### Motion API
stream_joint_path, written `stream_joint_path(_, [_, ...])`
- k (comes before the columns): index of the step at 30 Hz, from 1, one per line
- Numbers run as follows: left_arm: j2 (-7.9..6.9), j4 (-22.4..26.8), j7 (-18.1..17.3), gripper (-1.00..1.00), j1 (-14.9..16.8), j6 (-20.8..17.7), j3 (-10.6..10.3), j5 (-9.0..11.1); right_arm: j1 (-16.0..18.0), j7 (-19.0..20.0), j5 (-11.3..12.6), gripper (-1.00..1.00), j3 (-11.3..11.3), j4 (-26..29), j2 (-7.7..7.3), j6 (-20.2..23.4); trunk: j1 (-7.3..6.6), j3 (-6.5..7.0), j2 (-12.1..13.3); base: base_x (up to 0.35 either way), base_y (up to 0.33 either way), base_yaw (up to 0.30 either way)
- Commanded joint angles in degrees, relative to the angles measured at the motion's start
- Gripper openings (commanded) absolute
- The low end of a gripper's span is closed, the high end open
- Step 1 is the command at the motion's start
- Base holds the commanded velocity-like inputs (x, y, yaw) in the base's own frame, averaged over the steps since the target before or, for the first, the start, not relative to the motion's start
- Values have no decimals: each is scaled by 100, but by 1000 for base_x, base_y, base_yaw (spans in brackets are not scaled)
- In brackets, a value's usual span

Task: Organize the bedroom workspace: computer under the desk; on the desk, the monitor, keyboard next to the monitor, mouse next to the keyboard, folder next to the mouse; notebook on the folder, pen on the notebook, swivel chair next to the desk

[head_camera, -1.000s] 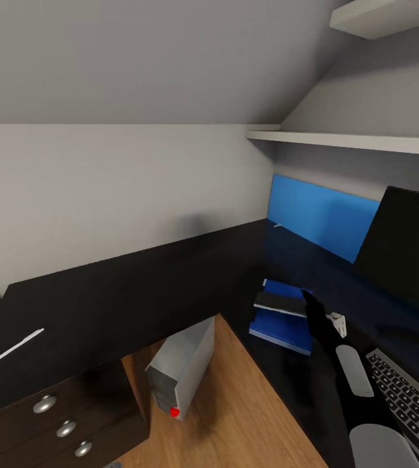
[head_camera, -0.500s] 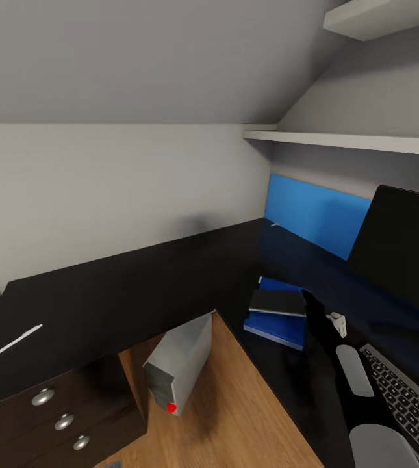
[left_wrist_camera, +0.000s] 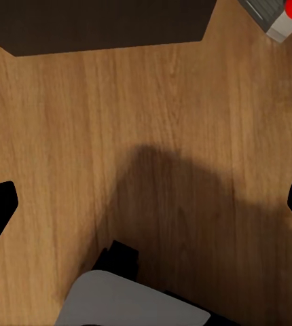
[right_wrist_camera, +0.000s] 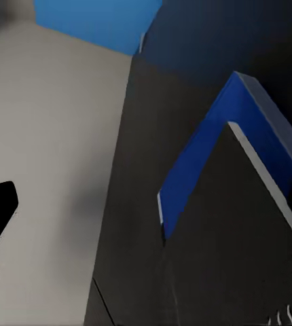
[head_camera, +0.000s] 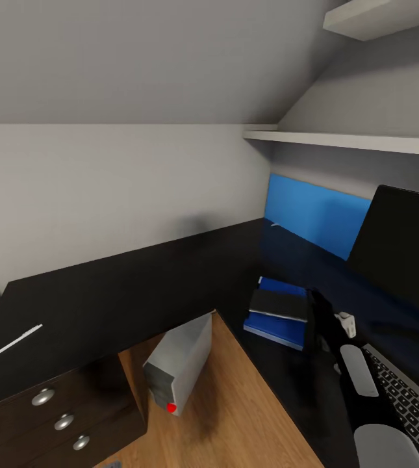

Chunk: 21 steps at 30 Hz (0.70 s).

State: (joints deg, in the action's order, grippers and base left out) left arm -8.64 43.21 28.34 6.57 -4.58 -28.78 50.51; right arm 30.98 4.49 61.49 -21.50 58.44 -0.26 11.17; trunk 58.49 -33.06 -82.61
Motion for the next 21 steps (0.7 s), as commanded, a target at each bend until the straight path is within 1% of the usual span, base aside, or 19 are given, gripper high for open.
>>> stream_joint_path(1, [-9, 12, 48, 100, 5, -16, -31, 20, 4, 17, 38, 100, -14, 1, -8, -38, 0, -6, -3, 0, 0, 0])
stream_joint_path(4, [-9, 12, 46, 100, 3, -16, -31, 13, 4, 17, 39, 100, -5, 1, -25, -164, 0, -6, -3, 0, 0, 0])
stream_joint_path(11, [-11, 12, 48, 100, 2, -16, -31, 14, 4, 16, 32, 100, 30, 13, -27, -166, 0, -6, -3, 0, 0, 0])
stream_joint_path(12, [-12, 12, 49, 100, 3, -16, -31, 13, 4, -2, 3, 100, 39, 26, -24, -159, 0, -6, -3, 0, 0, 0])
stream_joint_path(13, [-8, 12, 49, 100, 2, -16, -31, 12, 4, -221, -183, 100, 98, 95, -4, -148, 0, -6, -3, 0, 0, 0])
stream_joint_path(14, [-9, 12, 49, 100, 4, -16, -31, 12, 4, -448, -347, 100, 195, 128, 6, -146, 0, -6, -3, 0, 0, 0])
stream_joint_path(15, [-9, 12, 49, 100, 6, -16, -31, 12, 4, -712, -556, 100, 349, 155, 13, -151, 0, -6, -3, 0, 0, 0])
stream_joint_path(17, [-11, 12, 49, 100, 5, -16, -30, 14, 4, -1187, -990, 100, 793, 254, 22, -166, 0, -6, -3, 0, 0, 0])
stream_joint_path(18, [-12, 12, 49, 100, 5, -16, -27, 16, 4, -1347, -1147, 100, 1029, 344, 30, -166, 0, -6, -3, 0, 0, 0])
stream_joint_path(20, [-14, 12, 49, 100, 8, -16, -30, 14, 4, -1535, -1326, 100, 1466, 532, 38, -143, 0, -6, -3, 0, 0, 0])
stream_joint_path(21, [-11, 12, 49, 100, 5, -16, -30, 16, 4, -1650, -1412, 100, 1818, 612, 37, -111, 0, -6, -3, 0, 0, 0])
